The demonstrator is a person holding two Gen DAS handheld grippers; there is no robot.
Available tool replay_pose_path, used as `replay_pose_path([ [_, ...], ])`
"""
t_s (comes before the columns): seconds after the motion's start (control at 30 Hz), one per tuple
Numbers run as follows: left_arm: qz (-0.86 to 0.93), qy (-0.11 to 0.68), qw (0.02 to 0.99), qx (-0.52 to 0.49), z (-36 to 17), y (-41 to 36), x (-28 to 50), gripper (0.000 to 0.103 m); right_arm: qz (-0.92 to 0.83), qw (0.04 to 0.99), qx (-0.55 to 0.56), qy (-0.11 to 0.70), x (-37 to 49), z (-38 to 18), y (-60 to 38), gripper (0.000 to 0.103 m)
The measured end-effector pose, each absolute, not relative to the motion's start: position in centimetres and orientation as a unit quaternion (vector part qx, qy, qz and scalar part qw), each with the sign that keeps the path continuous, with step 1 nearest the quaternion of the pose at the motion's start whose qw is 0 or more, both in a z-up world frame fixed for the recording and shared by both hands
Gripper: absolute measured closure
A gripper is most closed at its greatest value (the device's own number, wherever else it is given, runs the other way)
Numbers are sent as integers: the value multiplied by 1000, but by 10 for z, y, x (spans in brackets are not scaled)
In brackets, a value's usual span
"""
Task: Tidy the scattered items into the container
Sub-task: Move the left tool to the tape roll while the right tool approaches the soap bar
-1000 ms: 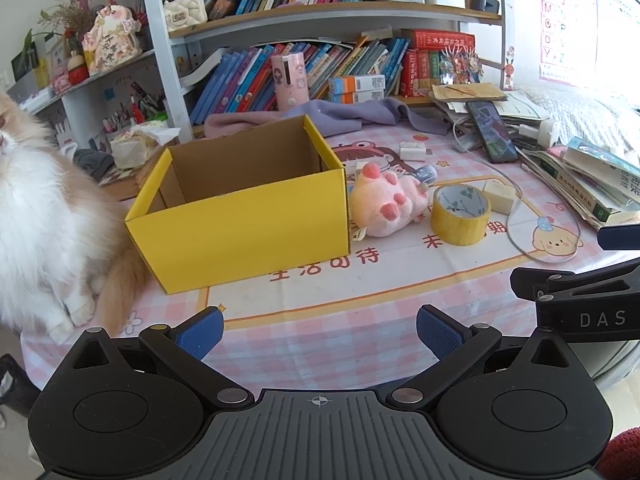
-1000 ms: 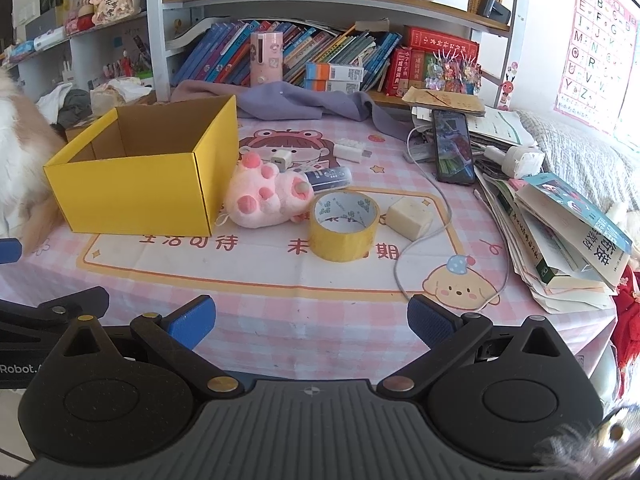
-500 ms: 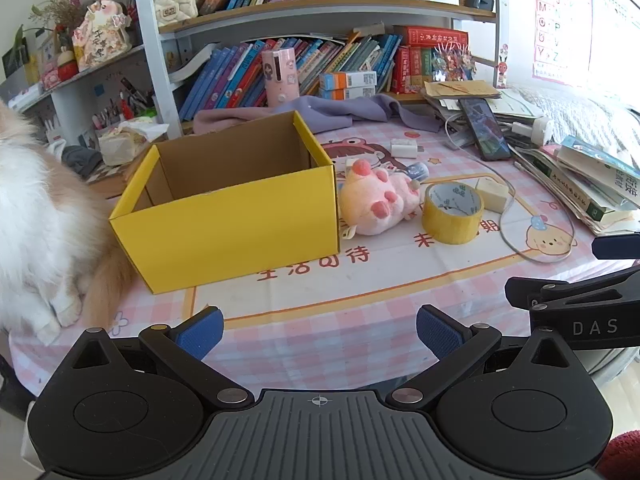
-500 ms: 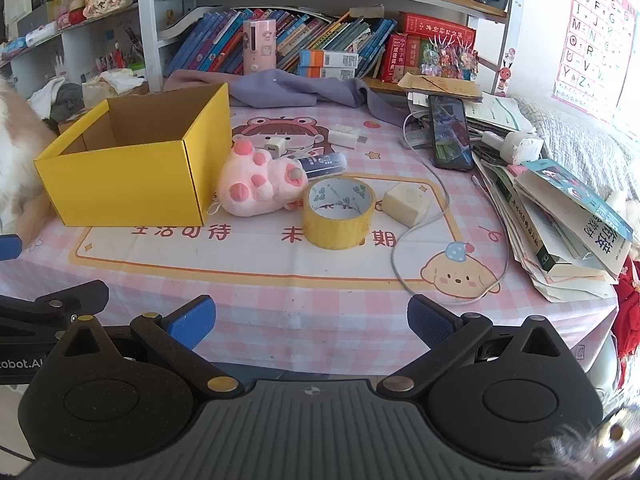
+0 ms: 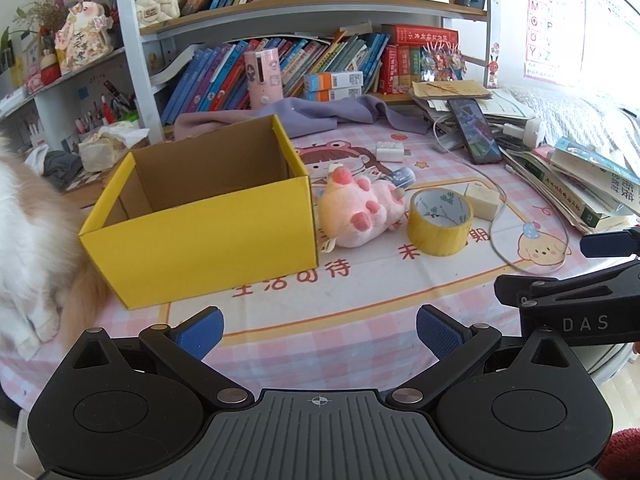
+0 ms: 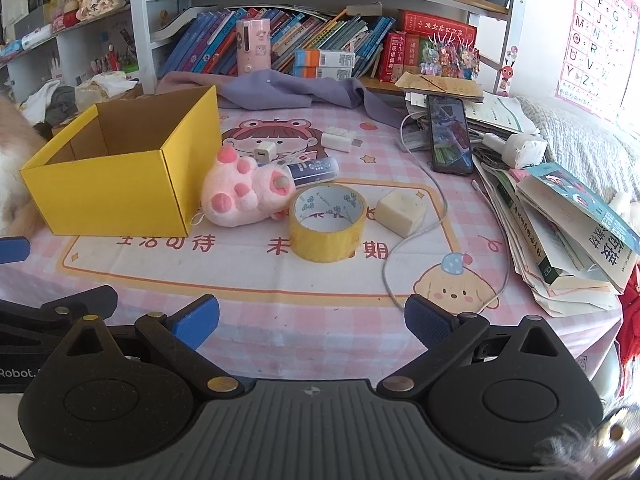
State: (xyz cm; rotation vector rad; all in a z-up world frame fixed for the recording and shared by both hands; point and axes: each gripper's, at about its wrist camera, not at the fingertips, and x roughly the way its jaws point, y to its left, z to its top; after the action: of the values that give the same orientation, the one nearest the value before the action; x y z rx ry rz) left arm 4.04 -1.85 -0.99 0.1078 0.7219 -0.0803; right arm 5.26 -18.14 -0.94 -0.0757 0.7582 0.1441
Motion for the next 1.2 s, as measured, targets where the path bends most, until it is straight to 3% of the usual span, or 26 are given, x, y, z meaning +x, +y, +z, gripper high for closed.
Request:
replay_pose_path([
  [0.37,-50,358,932,35,-13,-43,69,1,88,922,-39,375,89,-11,-206,8],
  [1.0,-22,385,922,-24,-35,-123,150,4,158,897,-99,401,201,-22,-275,29],
  [1.2,-37,403,914,-15,-43,-147,174,4,191,881,-121,416,240,-37,-284,30],
])
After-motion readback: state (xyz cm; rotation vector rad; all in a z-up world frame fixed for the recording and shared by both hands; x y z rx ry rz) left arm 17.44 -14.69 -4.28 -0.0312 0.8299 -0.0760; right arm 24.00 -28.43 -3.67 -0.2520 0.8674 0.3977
